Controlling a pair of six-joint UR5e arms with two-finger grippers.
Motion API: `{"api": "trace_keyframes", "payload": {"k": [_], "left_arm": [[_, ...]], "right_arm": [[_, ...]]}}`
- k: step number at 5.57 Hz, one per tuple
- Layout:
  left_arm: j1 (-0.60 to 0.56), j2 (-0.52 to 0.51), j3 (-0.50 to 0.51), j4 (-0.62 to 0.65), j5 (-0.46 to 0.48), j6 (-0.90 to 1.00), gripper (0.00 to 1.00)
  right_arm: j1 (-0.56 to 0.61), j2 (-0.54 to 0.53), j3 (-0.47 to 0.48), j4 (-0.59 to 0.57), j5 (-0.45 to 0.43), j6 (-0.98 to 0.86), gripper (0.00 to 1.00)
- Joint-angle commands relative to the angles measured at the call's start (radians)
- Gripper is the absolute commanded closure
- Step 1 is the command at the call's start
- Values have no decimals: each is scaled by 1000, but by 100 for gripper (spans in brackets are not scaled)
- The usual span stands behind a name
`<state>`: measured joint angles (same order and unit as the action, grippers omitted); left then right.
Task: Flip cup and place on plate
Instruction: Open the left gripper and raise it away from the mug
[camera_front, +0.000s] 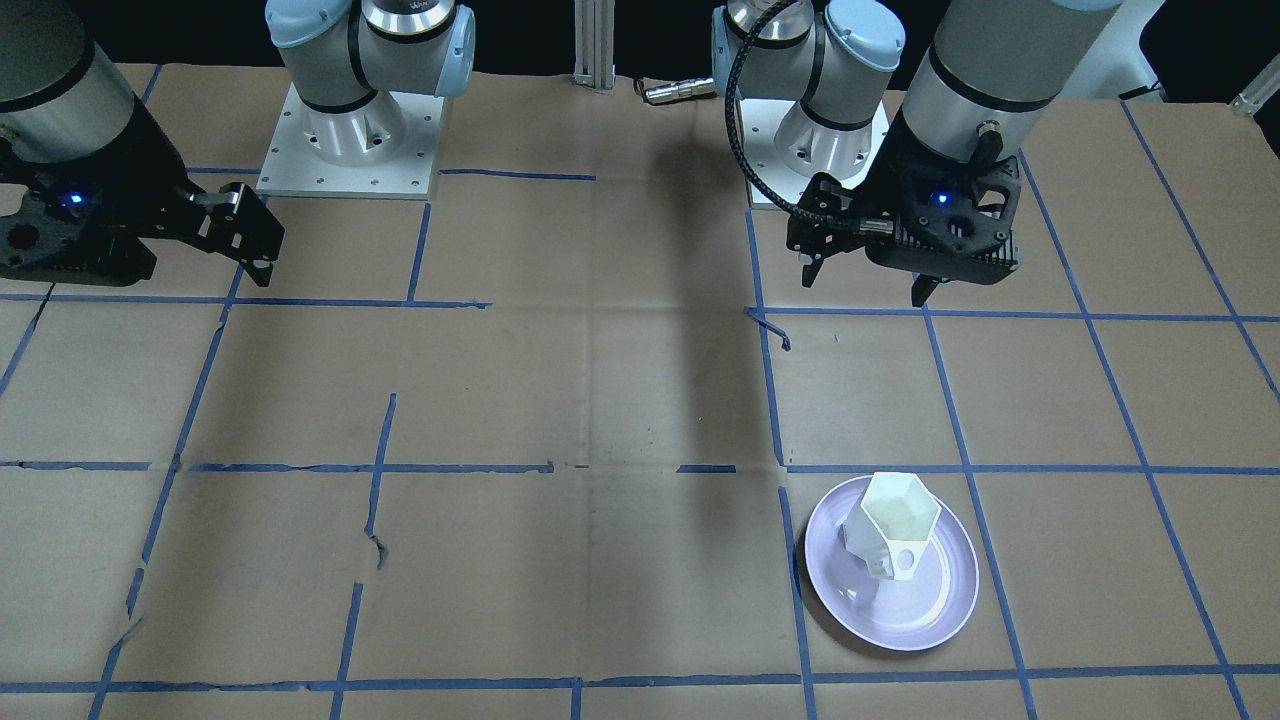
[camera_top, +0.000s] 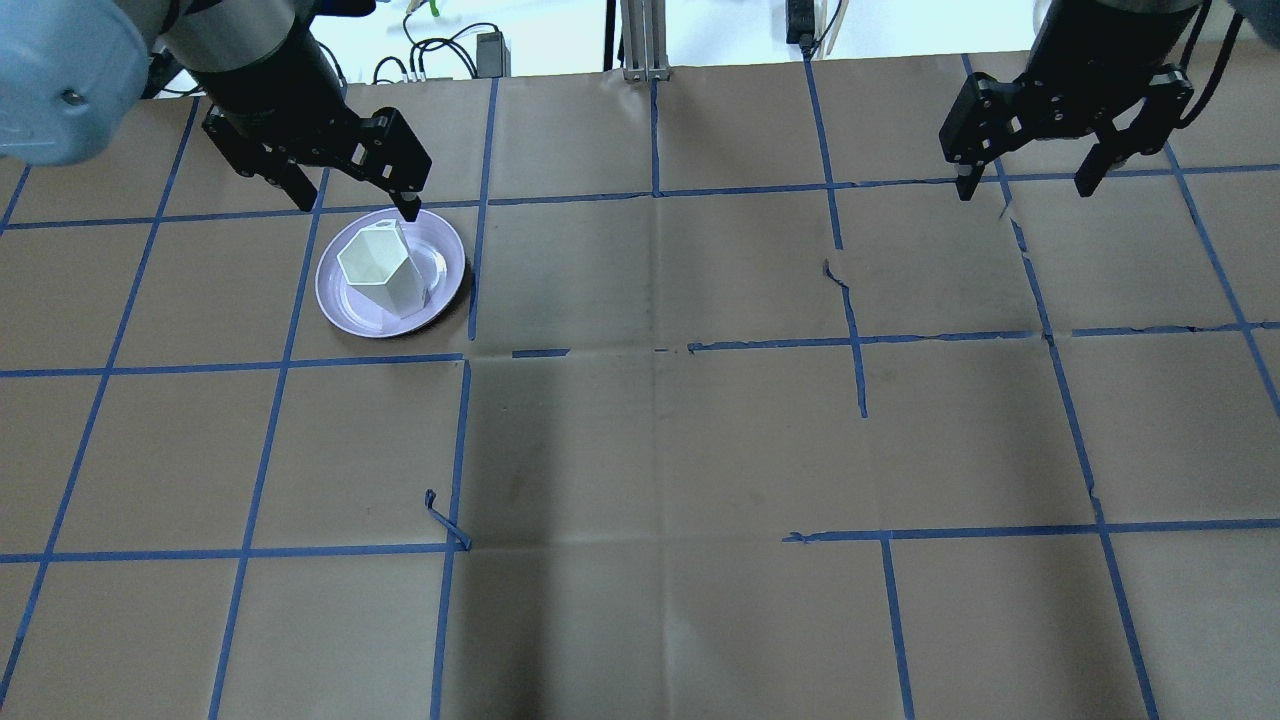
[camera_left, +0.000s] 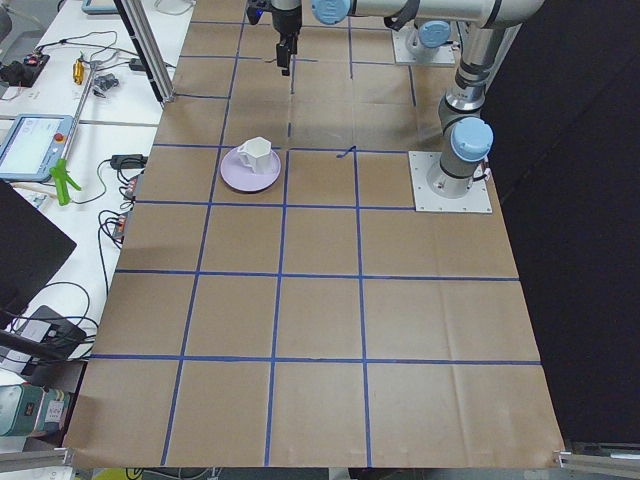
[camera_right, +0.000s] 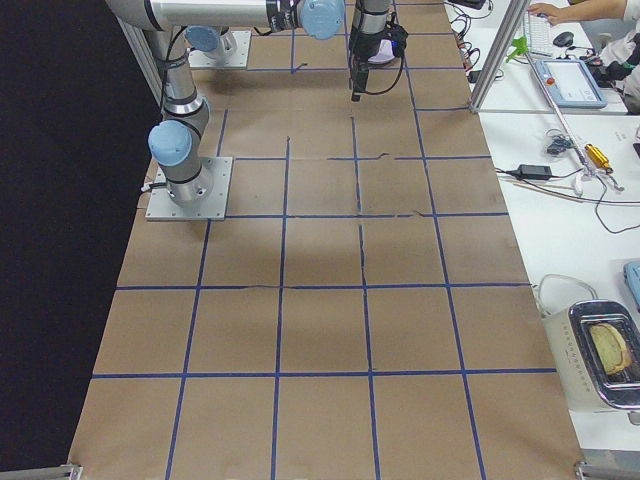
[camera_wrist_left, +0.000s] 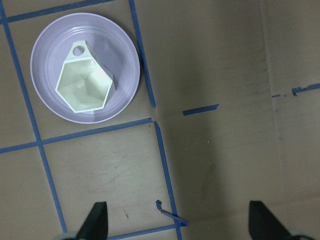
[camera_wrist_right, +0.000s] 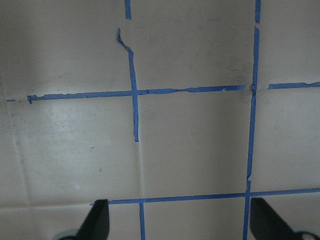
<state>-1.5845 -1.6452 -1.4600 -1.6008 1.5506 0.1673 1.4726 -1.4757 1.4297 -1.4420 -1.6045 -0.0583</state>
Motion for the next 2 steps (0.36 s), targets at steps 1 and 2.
{"api": "trace_keyframes", "payload": {"k": [1, 2], "left_arm": [[0, 27, -16, 1, 2, -3, 2], [-2, 25, -17, 1, 2, -3, 2]], "right_arm": [[0, 0, 0, 0, 0, 0, 0], [0, 0, 0, 0, 0, 0, 0]]}}
